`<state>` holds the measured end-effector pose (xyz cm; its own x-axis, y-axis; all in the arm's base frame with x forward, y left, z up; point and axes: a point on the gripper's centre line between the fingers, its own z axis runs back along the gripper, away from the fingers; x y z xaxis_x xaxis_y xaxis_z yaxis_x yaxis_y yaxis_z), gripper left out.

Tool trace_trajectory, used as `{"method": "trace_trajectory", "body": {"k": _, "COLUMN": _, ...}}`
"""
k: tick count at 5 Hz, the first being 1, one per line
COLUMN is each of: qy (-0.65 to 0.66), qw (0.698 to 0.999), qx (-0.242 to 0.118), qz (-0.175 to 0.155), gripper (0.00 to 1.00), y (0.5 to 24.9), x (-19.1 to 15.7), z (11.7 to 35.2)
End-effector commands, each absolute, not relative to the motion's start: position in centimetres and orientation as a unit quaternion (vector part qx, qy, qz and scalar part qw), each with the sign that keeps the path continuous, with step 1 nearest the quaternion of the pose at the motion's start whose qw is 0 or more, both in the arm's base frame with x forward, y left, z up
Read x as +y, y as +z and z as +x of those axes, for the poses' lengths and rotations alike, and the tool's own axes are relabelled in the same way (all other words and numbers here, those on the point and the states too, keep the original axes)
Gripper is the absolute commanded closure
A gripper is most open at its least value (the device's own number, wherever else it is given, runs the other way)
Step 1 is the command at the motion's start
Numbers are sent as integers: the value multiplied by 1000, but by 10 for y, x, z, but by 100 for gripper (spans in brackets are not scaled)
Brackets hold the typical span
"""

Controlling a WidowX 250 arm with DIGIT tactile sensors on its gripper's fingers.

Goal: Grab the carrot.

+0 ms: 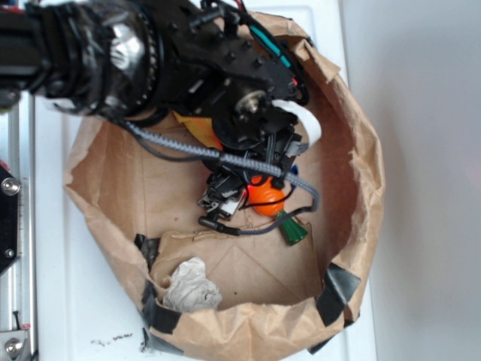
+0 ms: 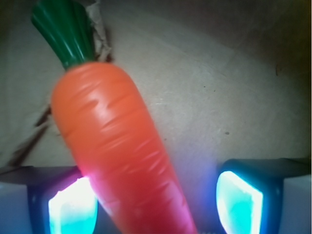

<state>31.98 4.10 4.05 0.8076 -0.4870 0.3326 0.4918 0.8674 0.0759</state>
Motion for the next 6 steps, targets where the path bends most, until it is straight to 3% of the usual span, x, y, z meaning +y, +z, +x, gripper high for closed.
{"method": "trace_trajectory", "body": {"k": 1, "qy": -267, "qw": 944, "qx": -192, "qz": 12, "gripper": 100, "y": 41, "x": 30, "z": 319}}
{"method": "trace_trajectory", "body": {"k": 2, "qy": -258, "qw": 947, "qx": -192, "qz": 3, "gripper": 100, "y": 51, "x": 33, "z": 319}}
{"method": "trace_trajectory", "body": {"k": 3, "qy": -234, "qw": 952, "qx": -195, "qz": 10, "gripper": 100, "y": 79, "x": 40, "z": 311}}
{"method": "trace_trajectory", "body": {"k": 4, "qy": -214, "qw": 956, "qx": -198, "qz": -31, "gripper": 100, "y": 124, "x": 49, "z": 310}}
{"method": "trace_trajectory", "body": {"k": 5, "qy": -204, "qw": 960, "qx": -185, "qz": -51, "gripper": 100, "y": 158, "x": 56, "z": 304}}
{"method": "trace_trajectory", "body": {"k": 6, "qy": -181, "qw": 970, "qx": -155, "qz": -43, "gripper": 100, "y": 180, "x": 50, "z": 296}}
